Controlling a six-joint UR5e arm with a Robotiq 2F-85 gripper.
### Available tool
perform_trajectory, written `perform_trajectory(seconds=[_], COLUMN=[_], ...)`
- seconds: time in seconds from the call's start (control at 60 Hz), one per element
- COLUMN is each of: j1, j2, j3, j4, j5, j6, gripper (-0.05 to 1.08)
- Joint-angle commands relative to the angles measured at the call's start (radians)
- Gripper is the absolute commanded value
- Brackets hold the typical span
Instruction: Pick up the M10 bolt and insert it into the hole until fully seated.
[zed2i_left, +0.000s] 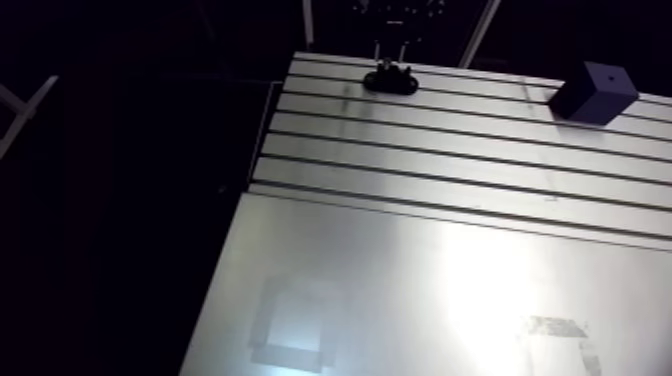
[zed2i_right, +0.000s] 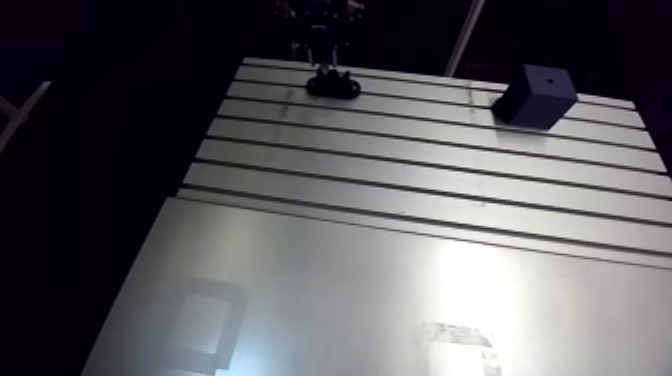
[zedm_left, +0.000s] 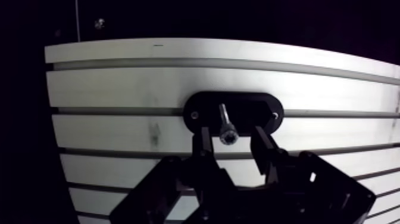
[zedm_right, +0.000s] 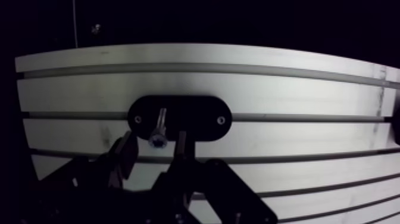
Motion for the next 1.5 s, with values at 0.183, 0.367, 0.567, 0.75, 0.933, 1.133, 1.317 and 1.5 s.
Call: perform_trajectory(seconds=[0.183,0.367,0.567,0.75,0.933,1.133,1.317,1.5], j1=[-0.002,-0.002,-0.002,0.0,0.0,0.0,0.0,0.0], j2=[0.007,0.01,0.01,0.009,0.009,0.01,0.01,0.013], j3=[0.002,0.005,0.006,0.006,0.006,0.005,0.003,0.002], j4=[0.001,0.001,0.001,0.001,0.001,0.001,0.001,0.001], j5=[0.006,0.006,0.009,0.011,0.01,0.009,0.008,0.008], j6=[-0.001,-0.002,-0.004,-0.004,-0.004,-0.004,-0.004,-0.004], gripper=[0.53,0.54,0.56,0.6,0.63,0.63,0.65,0.67])
